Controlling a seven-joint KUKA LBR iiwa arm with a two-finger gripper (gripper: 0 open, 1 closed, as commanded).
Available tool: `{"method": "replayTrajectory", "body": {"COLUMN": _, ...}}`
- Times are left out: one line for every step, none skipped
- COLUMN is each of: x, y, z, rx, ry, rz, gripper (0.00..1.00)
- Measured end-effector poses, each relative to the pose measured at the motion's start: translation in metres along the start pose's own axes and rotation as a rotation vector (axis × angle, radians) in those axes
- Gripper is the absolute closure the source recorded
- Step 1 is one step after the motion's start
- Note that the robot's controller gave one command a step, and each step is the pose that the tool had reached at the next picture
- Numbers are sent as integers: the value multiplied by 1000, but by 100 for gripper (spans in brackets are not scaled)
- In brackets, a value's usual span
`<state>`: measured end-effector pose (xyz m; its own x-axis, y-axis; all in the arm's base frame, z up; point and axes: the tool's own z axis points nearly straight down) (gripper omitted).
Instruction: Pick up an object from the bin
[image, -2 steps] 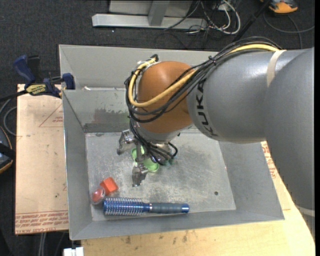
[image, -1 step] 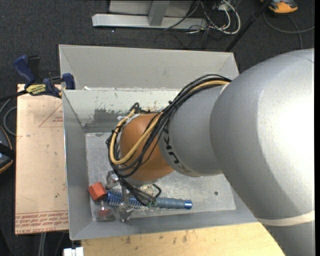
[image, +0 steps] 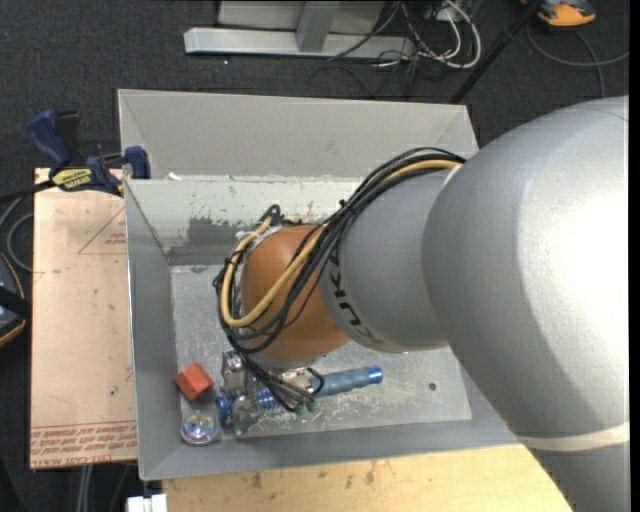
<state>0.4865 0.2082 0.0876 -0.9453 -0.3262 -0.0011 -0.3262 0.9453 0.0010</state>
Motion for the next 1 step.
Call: {"method": "replayTrajectory", "body": {"x": 4, "y": 8, "z": -114, "rx": -1, "ry": -8, "rz": -16, "gripper": 100}}
